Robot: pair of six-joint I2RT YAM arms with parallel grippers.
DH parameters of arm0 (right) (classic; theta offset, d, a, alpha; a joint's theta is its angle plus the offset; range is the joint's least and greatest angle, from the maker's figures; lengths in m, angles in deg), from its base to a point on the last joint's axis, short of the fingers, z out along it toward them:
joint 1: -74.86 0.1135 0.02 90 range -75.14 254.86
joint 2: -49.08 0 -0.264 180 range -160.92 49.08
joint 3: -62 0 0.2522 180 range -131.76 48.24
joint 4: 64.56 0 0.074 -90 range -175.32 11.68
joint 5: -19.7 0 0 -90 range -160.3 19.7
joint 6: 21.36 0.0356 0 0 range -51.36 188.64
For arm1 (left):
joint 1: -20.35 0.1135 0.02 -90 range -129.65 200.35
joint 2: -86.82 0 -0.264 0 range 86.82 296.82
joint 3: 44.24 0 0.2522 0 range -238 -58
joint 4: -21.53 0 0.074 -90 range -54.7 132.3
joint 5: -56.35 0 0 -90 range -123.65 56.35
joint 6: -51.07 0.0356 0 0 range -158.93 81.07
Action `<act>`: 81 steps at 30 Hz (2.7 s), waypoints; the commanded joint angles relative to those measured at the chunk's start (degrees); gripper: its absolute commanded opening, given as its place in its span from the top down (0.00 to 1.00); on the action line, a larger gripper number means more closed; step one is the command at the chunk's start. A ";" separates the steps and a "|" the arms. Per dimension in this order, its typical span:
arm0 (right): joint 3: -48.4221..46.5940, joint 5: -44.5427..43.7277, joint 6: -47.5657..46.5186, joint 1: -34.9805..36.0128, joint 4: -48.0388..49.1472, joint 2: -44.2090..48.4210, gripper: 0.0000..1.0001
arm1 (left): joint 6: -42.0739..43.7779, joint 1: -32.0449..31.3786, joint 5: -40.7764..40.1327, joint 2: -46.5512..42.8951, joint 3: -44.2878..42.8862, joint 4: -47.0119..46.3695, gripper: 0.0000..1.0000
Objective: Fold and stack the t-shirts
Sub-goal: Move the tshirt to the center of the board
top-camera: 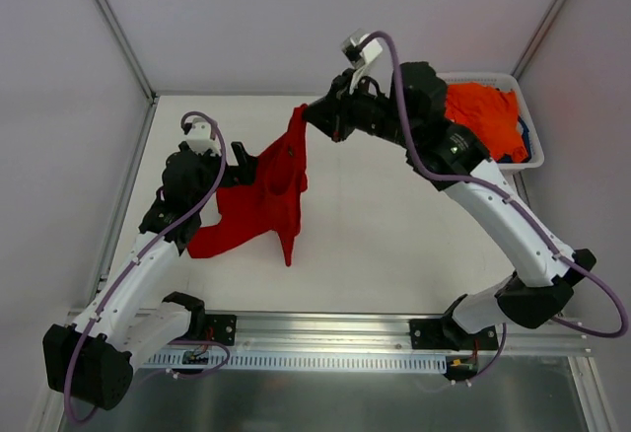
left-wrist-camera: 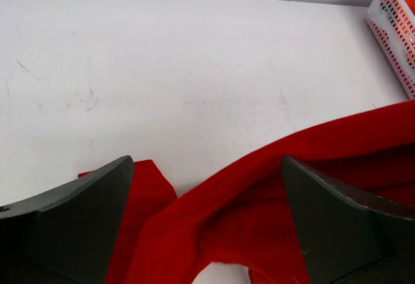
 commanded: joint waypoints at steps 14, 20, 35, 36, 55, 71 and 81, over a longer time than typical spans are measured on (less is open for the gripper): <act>35.28 -31.03 -0.36 -5.37 2.19 4.50 1.00 | -0.37 -0.65 -0.74 0.16 0.89 -1.37 0.01; 36.43 -31.65 -0.45 -7.04 2.19 5.91 1.00 | -4.67 -0.65 -9.86 4.01 2.55 1.61 0.01; 41.44 -28.22 0.96 -10.20 3.51 9.77 1.00 | -11.71 -0.56 -31.32 23.80 -2.36 14.45 0.03; 41.87 -28.05 0.96 -10.38 3.60 10.04 1.00 | -11.53 -0.56 -31.67 24.24 -3.06 14.36 0.03; 45.22 -24.09 1.75 -12.93 4.66 15.84 1.00 | -9.24 5.41 -17.28 36.81 -12.38 10.58 0.09; 45.83 -22.07 2.89 -13.90 4.74 18.92 1.00 | -14.43 11.83 -4.26 42.08 -14.14 11.90 0.21; 45.75 -21.54 3.07 -14.51 4.74 19.44 1.00 | -15.48 11.83 -2.58 44.46 -14.32 12.07 0.28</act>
